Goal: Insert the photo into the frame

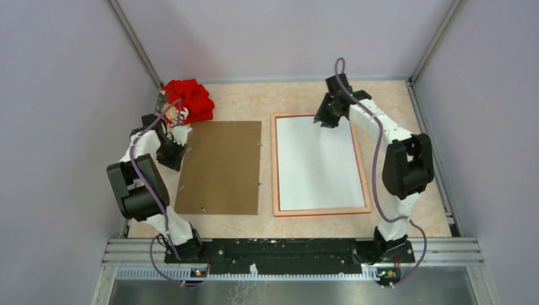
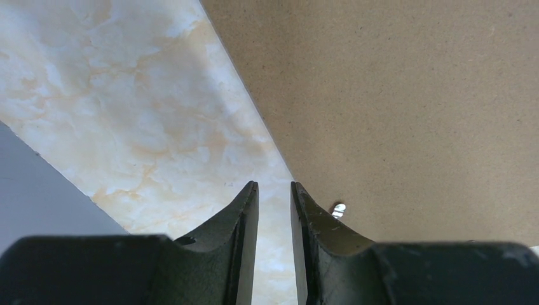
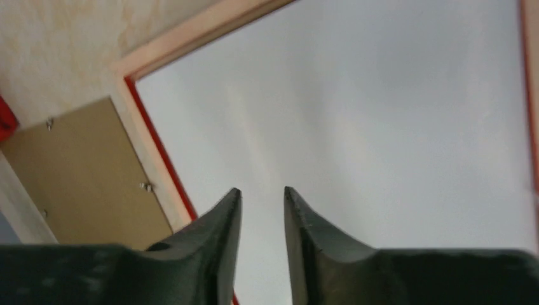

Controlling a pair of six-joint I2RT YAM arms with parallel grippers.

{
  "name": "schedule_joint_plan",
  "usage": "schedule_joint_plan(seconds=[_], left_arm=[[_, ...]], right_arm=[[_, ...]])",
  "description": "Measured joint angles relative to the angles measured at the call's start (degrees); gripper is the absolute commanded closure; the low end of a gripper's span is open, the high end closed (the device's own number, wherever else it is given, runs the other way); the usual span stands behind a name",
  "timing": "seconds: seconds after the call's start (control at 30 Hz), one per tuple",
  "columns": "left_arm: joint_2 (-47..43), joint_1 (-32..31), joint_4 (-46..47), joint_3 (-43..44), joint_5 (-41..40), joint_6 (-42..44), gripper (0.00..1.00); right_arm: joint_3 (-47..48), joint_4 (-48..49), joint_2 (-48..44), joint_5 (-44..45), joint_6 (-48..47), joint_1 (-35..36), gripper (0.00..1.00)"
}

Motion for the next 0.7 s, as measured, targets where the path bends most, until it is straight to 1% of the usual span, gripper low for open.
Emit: schedule_joint_plan(seconds=[0.07, 0.1, 0.17, 0.23, 0.47, 0.7], left_arm=[[0.0, 0.0, -0.28, 0.48, 0.42, 0.0, 0.68], [0.0, 0.0, -0.39, 0.63, 0.52, 0.0, 0.68], [0.0, 0.0, -0.66, 0.94, 0.72, 0.0, 0.68], [0.0, 0.0, -0.96, 1.09, 0.9, 0.02, 0.68], [0.0, 0.0, -1.68, 1.18, 1.25, 0.02, 0.68], [0.0, 0.0, -1.73, 1.18, 1.57, 0.02, 0.68]], right_arm=[[-0.68, 2.71, 0.48, -1.92, 0.13, -4.63, 0.82], [-0.68, 3.61, 0.96, -2.51, 0.22, -6.38, 0.84], [-0.37, 5.66, 2.6, -3.65, 0.46, -9.27, 0.86], [0.44, 6.71, 5.03, -4.83, 0.55, -10.51, 0.86], [3.58, 8.76, 13.62, -7.63, 0.61, -10.51, 0.89], [5.53, 9.62, 17.35, -6.95, 0.68, -10.51, 0.92]])
